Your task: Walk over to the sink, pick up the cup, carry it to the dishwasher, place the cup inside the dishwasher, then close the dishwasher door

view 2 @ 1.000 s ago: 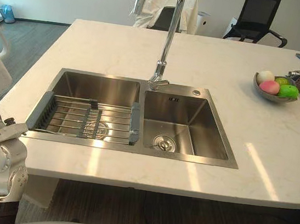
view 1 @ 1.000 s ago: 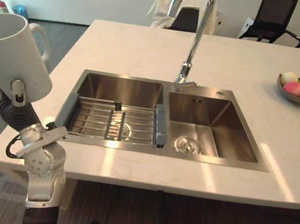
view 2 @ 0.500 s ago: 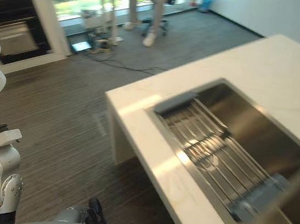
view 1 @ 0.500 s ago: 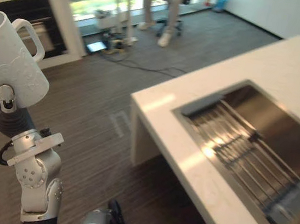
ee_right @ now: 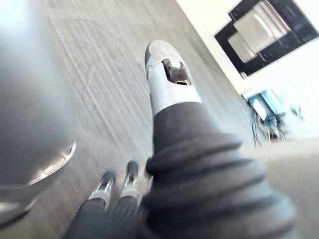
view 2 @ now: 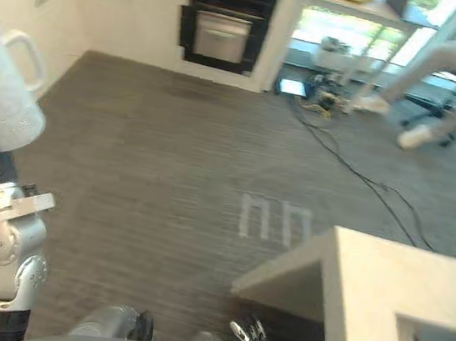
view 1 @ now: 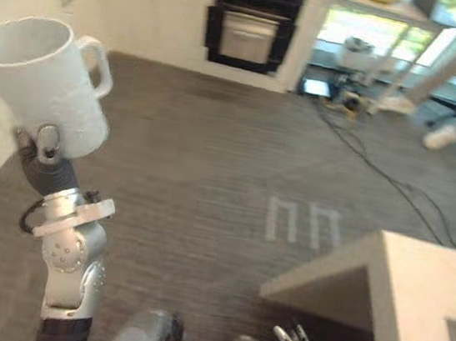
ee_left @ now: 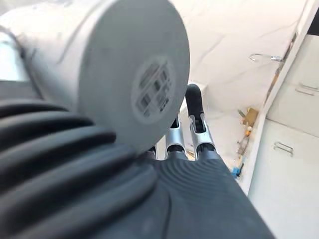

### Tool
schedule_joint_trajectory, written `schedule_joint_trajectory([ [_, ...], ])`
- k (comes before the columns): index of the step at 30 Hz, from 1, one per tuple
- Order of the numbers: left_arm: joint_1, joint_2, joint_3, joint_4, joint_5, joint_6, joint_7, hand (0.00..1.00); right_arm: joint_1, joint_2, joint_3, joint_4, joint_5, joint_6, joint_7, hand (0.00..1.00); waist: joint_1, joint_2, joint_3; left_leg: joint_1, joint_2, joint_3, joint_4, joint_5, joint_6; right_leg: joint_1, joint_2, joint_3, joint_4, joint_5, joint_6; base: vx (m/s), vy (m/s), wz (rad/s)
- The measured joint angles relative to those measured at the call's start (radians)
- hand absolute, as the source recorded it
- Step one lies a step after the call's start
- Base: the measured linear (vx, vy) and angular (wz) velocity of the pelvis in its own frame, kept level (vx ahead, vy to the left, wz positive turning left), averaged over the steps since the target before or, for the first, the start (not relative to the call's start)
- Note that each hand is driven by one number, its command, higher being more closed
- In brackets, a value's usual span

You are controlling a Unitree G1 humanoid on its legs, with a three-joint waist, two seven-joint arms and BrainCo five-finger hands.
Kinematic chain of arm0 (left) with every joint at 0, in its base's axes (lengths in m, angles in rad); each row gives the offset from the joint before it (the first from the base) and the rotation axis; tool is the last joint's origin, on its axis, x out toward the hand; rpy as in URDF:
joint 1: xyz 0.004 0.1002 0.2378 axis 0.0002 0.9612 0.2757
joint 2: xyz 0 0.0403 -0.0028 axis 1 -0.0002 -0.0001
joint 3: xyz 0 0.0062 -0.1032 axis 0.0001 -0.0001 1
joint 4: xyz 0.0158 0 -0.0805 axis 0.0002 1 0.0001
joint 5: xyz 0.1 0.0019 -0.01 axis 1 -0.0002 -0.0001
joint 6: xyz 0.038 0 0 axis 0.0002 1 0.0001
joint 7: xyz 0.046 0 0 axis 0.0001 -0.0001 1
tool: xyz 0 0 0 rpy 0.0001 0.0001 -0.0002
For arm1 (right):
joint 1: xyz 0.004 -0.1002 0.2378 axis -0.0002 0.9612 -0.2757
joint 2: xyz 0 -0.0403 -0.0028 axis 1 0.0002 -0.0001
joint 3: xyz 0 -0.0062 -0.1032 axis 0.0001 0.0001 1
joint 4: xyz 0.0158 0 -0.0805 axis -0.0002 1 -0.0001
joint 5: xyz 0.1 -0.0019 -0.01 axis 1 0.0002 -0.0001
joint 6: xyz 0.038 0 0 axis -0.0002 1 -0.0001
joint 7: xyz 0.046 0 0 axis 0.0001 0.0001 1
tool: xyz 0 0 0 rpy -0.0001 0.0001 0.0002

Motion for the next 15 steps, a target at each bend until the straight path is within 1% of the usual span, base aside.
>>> schedule_joint_trajectory([
  [1, 0.001, -0.016, -0.042, -0.003, 0.001, 0.002, -0.001, 1.00, 0.017, 0.006, 0.028, -0.007, 0.010, 0.001, 0.000, 0.00, -0.004, 0.023, -0.009, 0.028, 0.006, -0.057, -0.035, 0.000, 0.008, -0.076, 0.042, 0.087, 0.003, 0.008, 0.003, 0.24, -0.045, 1.41],
  [2, 0.000, -0.019, -0.060, -0.003, 0.001, 0.001, -0.001, 1.00, 0.024, 0.014, 0.045, -0.010, 0.016, 0.005, 0.002, 0.00, -0.008, 0.037, -0.014, 0.039, 0.015, -0.080, -0.045, 0.000, 0.009, -0.113, 0.063, 0.127, -0.001, 0.019, 0.008, 0.24, -0.060, 1.34],
  [3, 0.000, -0.019, -0.094, -0.001, 0.002, 0.001, -0.001, 1.00, 0.045, 0.010, 0.051, -0.039, 0.034, 0.016, 0.015, 0.00, -0.022, 0.058, -0.022, 0.061, 0.026, -0.129, -0.046, -0.005, 0.013, -0.176, 0.095, 0.201, -0.015, 0.054, 0.007, 0.29, -0.102, 1.22],
  [4, 0.002, -0.017, -0.121, 0.005, 0.002, 0.002, 0.000, 1.00, 0.058, 0.004, 0.071, -0.049, 0.035, 0.015, 0.016, 0.00, -0.029, 0.064, -0.030, 0.090, 0.036, -0.166, -0.044, -0.010, 0.008, -0.224, 0.111, 0.254, -0.039, 0.101, 0.006, 0.31, -0.121, 1.14],
  [5, 0.002, -0.013, -0.130, 0.006, 0.002, 0.003, 0.000, 1.00, 0.064, 0.007, 0.086, -0.053, 0.034, 0.016, 0.017, 0.00, -0.033, 0.066, -0.030, 0.100, 0.037, -0.188, -0.040, -0.019, 0.003, -0.243, 0.113, 0.270, -0.051, 0.124, 0.002, 0.33, -0.151, 1.14],
  [6, 0.001, -0.010, -0.151, 0.005, 0.002, 0.003, -0.001, 1.00, 0.077, 0.012, 0.107, -0.057, 0.029, 0.015, 0.022, 0.00, -0.045, 0.060, -0.038, 0.117, 0.039, -0.238, -0.008, -0.053, -0.011, -0.271, 0.113, 0.285, -0.074, 0.166, -0.008, 0.28, -0.139, 0.99],
  [7, 0.003, -0.010, -0.156, 0.005, 0.002, 0.003, -0.001, 1.00, 0.084, 0.018, 0.115, -0.064, 0.023, 0.015, 0.027, 0.00, -0.050, 0.052, -0.044, 0.121, 0.039, -0.259, 0.019, -0.076, -0.023, -0.282, 0.117, 0.300, -0.080, 0.186, -0.018, 0.38, -0.191, 1.31],
  [8, 0.006, -0.008, -0.165, 0.005, 0.001, 0.003, -0.001, 1.00, 0.099, 0.025, 0.130, -0.073, 0.016, 0.012, 0.039, 0.00, -0.059, 0.033, -0.052, 0.117, 0.042, -0.258, 0.079, -0.125, -0.046, -0.290, 0.125, 0.333, -0.086, 0.238, -0.029, 0.42, -0.228, 1.35],
  [9, 0.020, -0.005, -0.169, 0.001, 0.001, 0.004, 0.000, 1.00, 0.115, 0.037, 0.140, -0.073, 0.017, 0.008, 0.045, 0.00, -0.064, 0.002, -0.067, 0.110, 0.035, -0.248, 0.127, -0.178, -0.062, -0.287, 0.125, 0.362, -0.083, 0.299, -0.046, 0.42, -0.254, 1.28],
  [10, 0.031, -0.002, -0.167, -0.004, 0.001, 0.003, 0.001, 1.00, 0.121, 0.046, 0.150, -0.072, 0.018, 0.008, 0.045, 0.00, -0.062, -0.017, -0.077, 0.108, 0.031, -0.235, 0.144, -0.203, -0.070, -0.290, 0.126, 0.379, -0.076, 0.347, -0.043, 0.48, -0.337, 0.91],
  [11, 0.064, -0.021, -0.168, -0.003, -0.003, 0.002, 0.011, 1.00, 0.112, 0.032, 0.154, -0.071, 0.018, 0.008, 0.042, 0.00, -0.053, 0.014, -0.080, 0.122, 0.066, -0.234, 0.180, -0.254, -0.091, -0.297, 0.155, 0.368, 0.003, 0.309, 0.022, 0.43, -0.299, 0.22],
  [12, 0.101, -0.033, -0.181, -0.016, -0.007, 0.002, 0.015, 1.00, 0.116, -0.001, 0.162, -0.074, 0.017, 0.007, 0.051, 0.00, -0.037, 0.057, -0.098, 0.136, 0.111, -0.237, 0.179, -0.286, -0.105, -0.311, 0.196, 0.350, 0.047, 0.267, -0.003, 0.41, -0.282, 0.01],
  [13, 0.111, -0.031, -0.191, -0.025, -0.014, 0.002, 0.015, 1.00, 0.117, -0.016, 0.174, -0.077, 0.018, 0.008, 0.054, 0.00, -0.039, 0.071, -0.101, 0.150, 0.131, -0.239, 0.162, -0.293, -0.110, -0.311, 0.211, 0.341, 0.063, 0.246, -0.012, 0.32, -0.238, -0.02],
  [14, 0.124, -0.025, -0.206, -0.043, -0.017, 0.002, 0.012, 1.00, 0.119, -0.030, 0.193, -0.081, 0.018, 0.008, 0.048, 0.00, -0.050, 0.092, -0.112, 0.189, 0.157, -0.244, 0.140, -0.282, -0.131, -0.294, 0.229, 0.312, 0.068, 0.206, -0.033, 0.34, -0.260, 0.53],
  [15, 0.110, -0.029, -0.235, -0.069, -0.023, 0.004, 0.002, 1.00, 0.121, -0.031, 0.190, -0.090, 0.024, 0.006, 0.044, 0.00, -0.078, 0.113, -0.110, 0.107, 0.179, -0.240, 0.323, -0.236, -0.135, -0.270, 0.233, 0.260, 0.072, 0.182, -0.053, 0.32, -0.273, 0.71],
])
